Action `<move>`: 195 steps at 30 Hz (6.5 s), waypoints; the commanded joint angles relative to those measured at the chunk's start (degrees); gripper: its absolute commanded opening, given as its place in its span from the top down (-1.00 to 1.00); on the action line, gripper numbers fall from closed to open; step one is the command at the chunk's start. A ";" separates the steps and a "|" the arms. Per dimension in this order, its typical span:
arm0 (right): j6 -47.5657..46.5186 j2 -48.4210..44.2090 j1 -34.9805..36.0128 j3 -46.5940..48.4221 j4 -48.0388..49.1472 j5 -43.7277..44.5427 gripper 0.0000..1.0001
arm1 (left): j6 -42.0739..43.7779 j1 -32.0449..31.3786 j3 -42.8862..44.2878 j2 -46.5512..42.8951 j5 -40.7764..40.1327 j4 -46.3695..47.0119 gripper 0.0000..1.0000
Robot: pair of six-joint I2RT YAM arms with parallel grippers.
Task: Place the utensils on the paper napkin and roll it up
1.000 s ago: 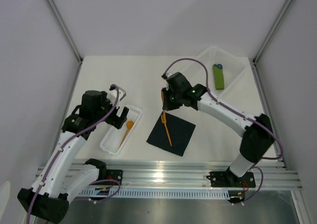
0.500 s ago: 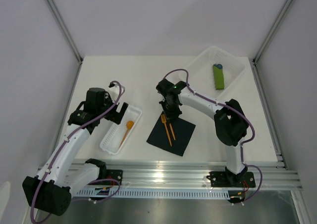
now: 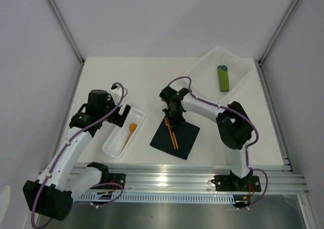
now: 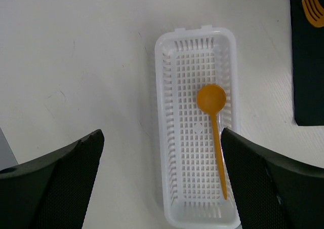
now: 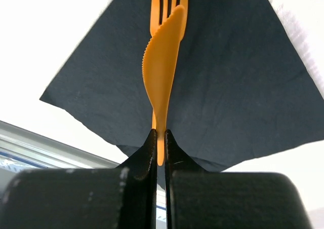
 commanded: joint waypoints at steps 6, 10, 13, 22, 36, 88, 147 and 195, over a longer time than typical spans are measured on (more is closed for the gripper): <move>1.11 2.15 -0.23 0.24 2.32 -1.37 1.00 | -0.98 0.33 1.18 -0.80 0.16 0.69 -0.99; 1.37 2.15 -0.85 -0.29 3.11 -1.72 1.00 | -0.89 0.33 1.18 -0.80 0.07 0.60 -0.99; 1.37 2.68 -0.94 -0.64 3.64 -2.16 1.00 | -0.89 0.33 1.00 -0.71 0.07 0.69 -0.99; 1.64 3.12 -1.46 -1.61 4.25 -1.98 1.00 | -0.80 0.33 1.09 -0.45 0.60 0.51 -0.99; 2.61 3.29 -1.73 -2.75 5.75 -1.45 1.00 | -0.89 0.33 1.00 -0.45 0.95 0.25 -0.99; 3.75 1.62 -2.26 -3.02 6.54 0.21 0.63 | -0.28 0.33 1.09 -0.36 2.36 -0.72 -0.99; 0.32 -18.50 -0.06 -11.54 11.11 9.09 0.44 | 6.84 -11.88 -9.01 15.98 -1.86 4.03 -0.30; 1.02 -22.27 2.66 -13.47 16.98 8.48 0.48 | 1.84 -10.66 -1.03 12.84 -8.98 1.49 0.99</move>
